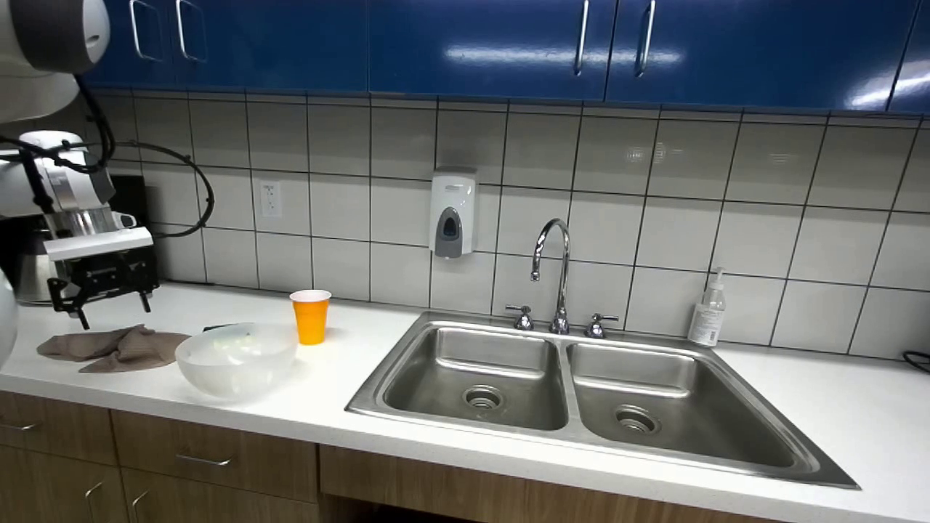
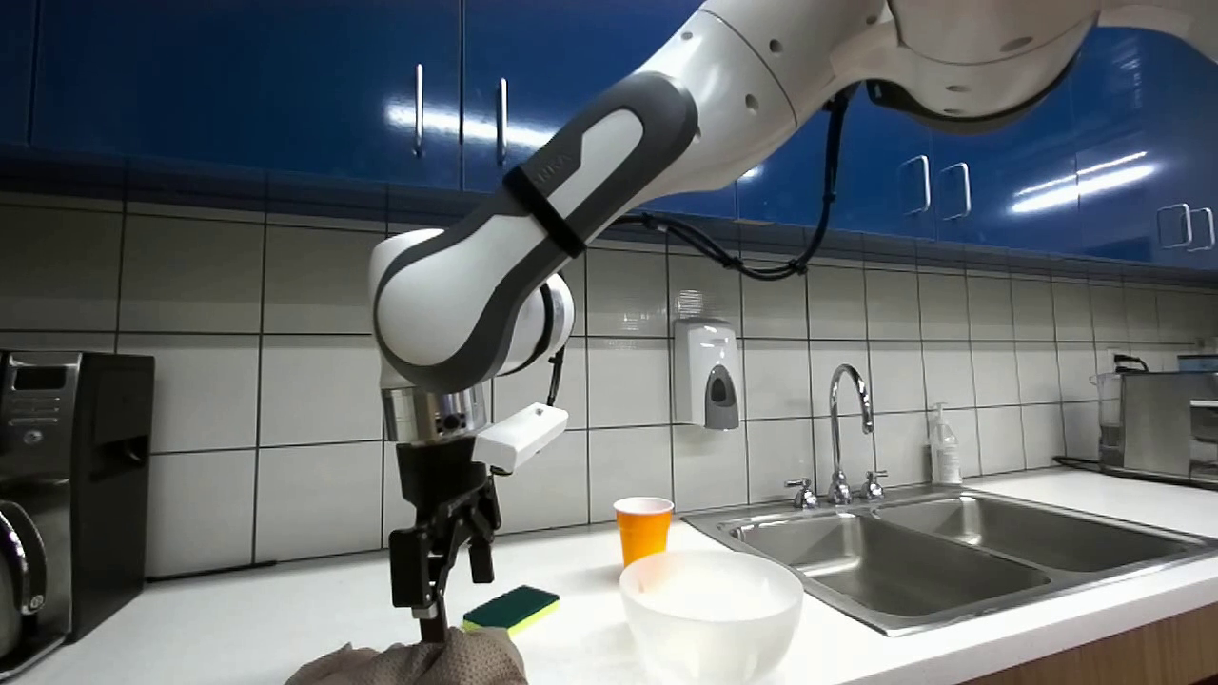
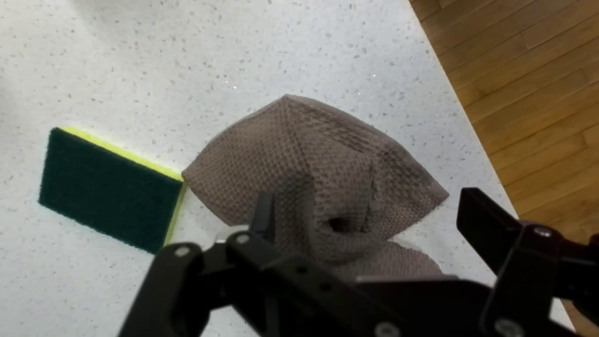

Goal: Put the brown towel in the bowl

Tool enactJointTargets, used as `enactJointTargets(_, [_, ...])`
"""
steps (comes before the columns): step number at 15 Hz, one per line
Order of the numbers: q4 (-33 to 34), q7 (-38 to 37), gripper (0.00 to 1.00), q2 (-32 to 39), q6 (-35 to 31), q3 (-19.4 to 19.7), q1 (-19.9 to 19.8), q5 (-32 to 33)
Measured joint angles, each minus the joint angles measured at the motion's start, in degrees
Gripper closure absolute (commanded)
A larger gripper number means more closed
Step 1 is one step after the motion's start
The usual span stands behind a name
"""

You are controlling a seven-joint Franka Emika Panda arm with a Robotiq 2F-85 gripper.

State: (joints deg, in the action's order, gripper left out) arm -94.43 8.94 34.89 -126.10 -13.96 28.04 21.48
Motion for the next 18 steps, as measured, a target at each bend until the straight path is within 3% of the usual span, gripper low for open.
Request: enactJointTargets(18, [4.6, -0.6, 0.0, 10.1, -8.8, 3.8, 4.4, 2.1])
